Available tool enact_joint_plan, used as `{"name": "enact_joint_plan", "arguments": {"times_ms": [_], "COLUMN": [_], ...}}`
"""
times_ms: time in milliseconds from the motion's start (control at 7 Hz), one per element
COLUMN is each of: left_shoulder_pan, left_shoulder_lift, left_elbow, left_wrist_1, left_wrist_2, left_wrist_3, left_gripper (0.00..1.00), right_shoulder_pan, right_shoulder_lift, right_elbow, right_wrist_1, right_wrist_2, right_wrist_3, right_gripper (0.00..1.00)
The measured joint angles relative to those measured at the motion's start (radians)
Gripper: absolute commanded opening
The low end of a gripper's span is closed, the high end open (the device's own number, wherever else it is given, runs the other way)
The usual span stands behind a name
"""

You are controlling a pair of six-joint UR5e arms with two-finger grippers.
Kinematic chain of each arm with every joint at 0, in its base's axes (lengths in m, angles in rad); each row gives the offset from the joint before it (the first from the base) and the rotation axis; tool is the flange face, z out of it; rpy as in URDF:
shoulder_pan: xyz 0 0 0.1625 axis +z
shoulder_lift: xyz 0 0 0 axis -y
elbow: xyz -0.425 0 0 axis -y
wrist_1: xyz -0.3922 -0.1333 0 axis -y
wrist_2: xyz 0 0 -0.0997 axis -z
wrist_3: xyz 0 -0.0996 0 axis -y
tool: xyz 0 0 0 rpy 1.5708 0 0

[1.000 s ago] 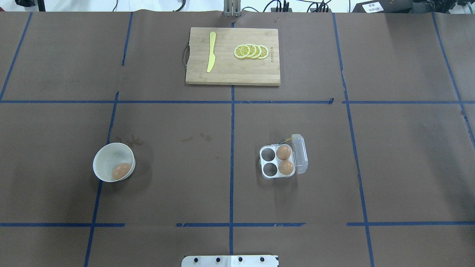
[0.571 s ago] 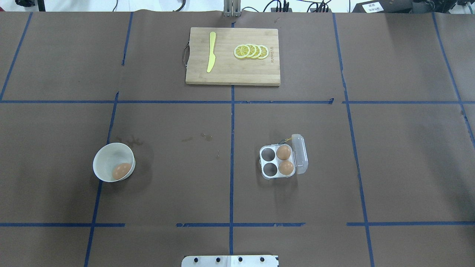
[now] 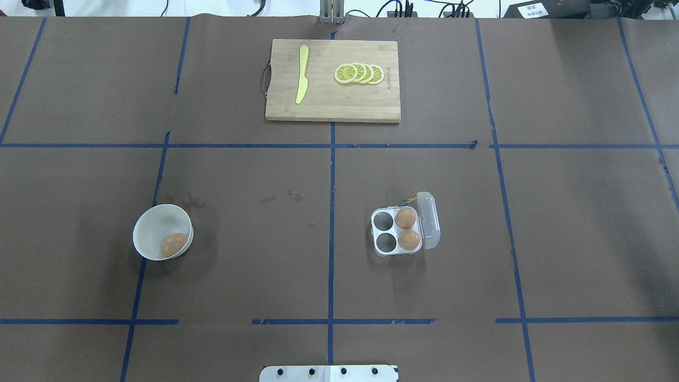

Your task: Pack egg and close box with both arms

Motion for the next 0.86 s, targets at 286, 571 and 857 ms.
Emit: {"name": "enact_joint_plan", "arguments": {"times_ms": [286,571,857], "left_shoulder_pan": [0.001,0.025,0.159], "left_shoulder_lift": [-0.006,-0.007,-0.020], "left_elbow": [0.021,0.023,0.003], "left_wrist_1": [-0.191,-0.318,-0.367], "left_wrist_2": [-0.017,-0.035,-0.058], "left_wrist_3": [-0.074,-0.138,-0.295], "left_gripper": [1.00,1.00,1.00], "right_shoulder_pan": [0.000,0.000,0.000], "right_shoulder_lift": [0.018,0.021,0.016], "right_elbow": [-0.003,-0.009,-0.010], "right_wrist_1": [0.030,0.063,0.092], "right_wrist_2": [0.002,0.009,0.017], "right_wrist_3": [0.001,0.000,0.000], "right_gripper": [1.00,1.00,1.00]}}
